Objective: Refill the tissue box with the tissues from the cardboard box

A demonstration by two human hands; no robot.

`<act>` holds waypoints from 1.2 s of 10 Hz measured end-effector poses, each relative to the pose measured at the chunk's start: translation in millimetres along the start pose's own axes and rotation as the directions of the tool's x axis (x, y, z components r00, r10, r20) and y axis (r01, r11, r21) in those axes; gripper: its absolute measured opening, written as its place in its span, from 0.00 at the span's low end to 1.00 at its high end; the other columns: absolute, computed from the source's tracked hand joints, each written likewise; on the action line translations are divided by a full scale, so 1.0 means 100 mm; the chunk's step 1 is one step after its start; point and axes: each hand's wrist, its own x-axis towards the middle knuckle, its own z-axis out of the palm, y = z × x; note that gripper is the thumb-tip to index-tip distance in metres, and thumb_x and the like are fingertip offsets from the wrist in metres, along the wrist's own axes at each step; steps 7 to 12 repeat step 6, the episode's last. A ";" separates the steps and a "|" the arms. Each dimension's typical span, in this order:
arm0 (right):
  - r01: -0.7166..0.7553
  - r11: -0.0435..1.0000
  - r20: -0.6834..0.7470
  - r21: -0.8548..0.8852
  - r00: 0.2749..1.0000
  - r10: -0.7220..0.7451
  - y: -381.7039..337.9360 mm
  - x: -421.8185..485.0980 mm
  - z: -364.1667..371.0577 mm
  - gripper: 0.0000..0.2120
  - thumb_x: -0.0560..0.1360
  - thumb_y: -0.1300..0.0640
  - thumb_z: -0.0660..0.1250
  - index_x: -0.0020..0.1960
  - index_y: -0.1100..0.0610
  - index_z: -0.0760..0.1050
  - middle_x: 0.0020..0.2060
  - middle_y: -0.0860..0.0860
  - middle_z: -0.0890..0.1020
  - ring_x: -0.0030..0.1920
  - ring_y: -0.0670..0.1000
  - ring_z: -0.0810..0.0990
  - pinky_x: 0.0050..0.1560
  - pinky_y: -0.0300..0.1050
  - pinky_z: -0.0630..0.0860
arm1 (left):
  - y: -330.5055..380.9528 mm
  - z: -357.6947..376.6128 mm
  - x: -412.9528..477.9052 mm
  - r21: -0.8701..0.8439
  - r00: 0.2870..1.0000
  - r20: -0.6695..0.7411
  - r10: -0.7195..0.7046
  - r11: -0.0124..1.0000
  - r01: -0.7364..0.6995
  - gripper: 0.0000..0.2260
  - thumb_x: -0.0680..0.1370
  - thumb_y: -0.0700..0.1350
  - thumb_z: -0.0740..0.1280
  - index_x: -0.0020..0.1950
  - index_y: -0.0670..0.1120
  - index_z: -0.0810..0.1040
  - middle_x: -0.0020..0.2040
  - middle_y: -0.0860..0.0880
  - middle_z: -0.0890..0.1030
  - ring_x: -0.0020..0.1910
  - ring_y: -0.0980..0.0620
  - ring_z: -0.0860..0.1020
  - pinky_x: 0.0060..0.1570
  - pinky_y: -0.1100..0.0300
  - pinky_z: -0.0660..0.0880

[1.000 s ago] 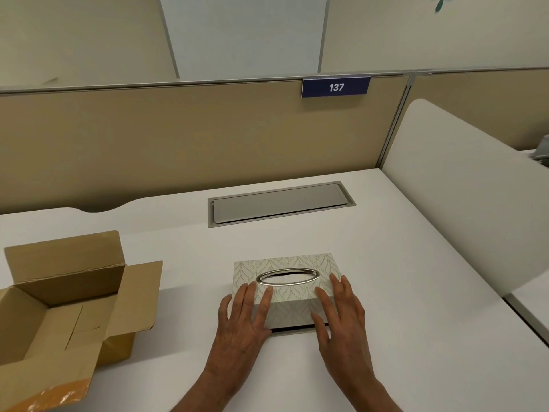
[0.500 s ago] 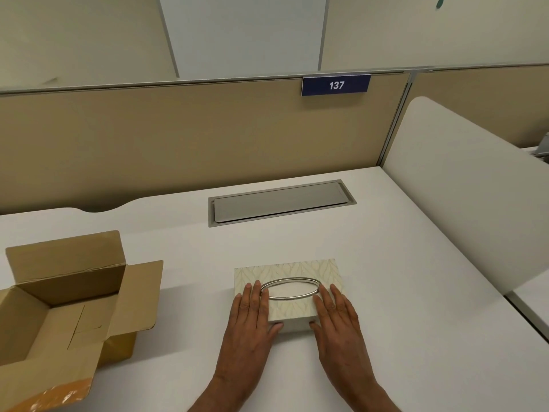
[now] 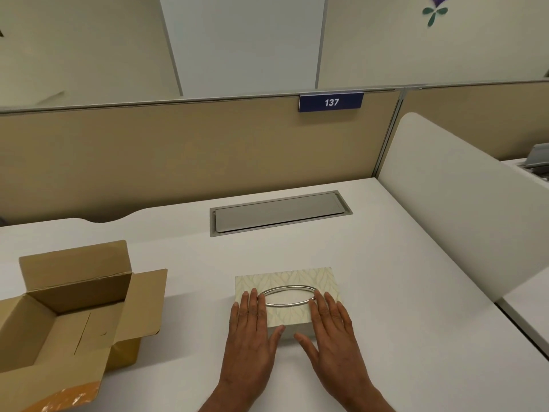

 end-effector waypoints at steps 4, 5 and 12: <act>-0.103 0.993 0.086 -0.061 0.990 0.108 -0.17 -0.01 -0.21 0.31 0.83 0.41 0.47 0.76 0.62 0.62 0.76 0.58 0.65 0.77 0.54 0.55 0.73 0.53 0.52 | 0.17 -0.25 -0.09 -0.002 0.990 0.011 -0.141 0.990 0.141 0.32 0.81 0.62 0.47 0.76 0.40 0.62 0.77 0.40 0.64 0.77 0.45 0.54 0.75 0.53 0.43; -0.099 0.995 0.028 0.002 0.995 0.099 -0.35 0.03 -0.44 0.29 0.84 0.43 0.45 0.77 0.60 0.60 0.78 0.55 0.62 0.79 0.51 0.51 0.74 0.52 0.50 | 0.23 -0.47 -0.15 -0.078 0.986 -0.092 -0.138 0.988 0.131 0.32 0.80 0.63 0.49 0.78 0.43 0.56 0.80 0.44 0.56 0.79 0.49 0.47 0.75 0.56 0.38; -0.100 0.991 -0.053 0.084 0.993 0.104 -0.58 0.11 -0.75 0.28 0.84 0.44 0.41 0.79 0.58 0.55 0.80 0.53 0.56 0.80 0.48 0.45 0.76 0.51 0.45 | 0.34 -0.84 -0.21 -0.207 0.972 -0.184 -0.145 0.973 0.106 0.32 0.81 0.63 0.47 0.80 0.48 0.46 0.81 0.50 0.43 0.79 0.54 0.37 0.75 0.57 0.36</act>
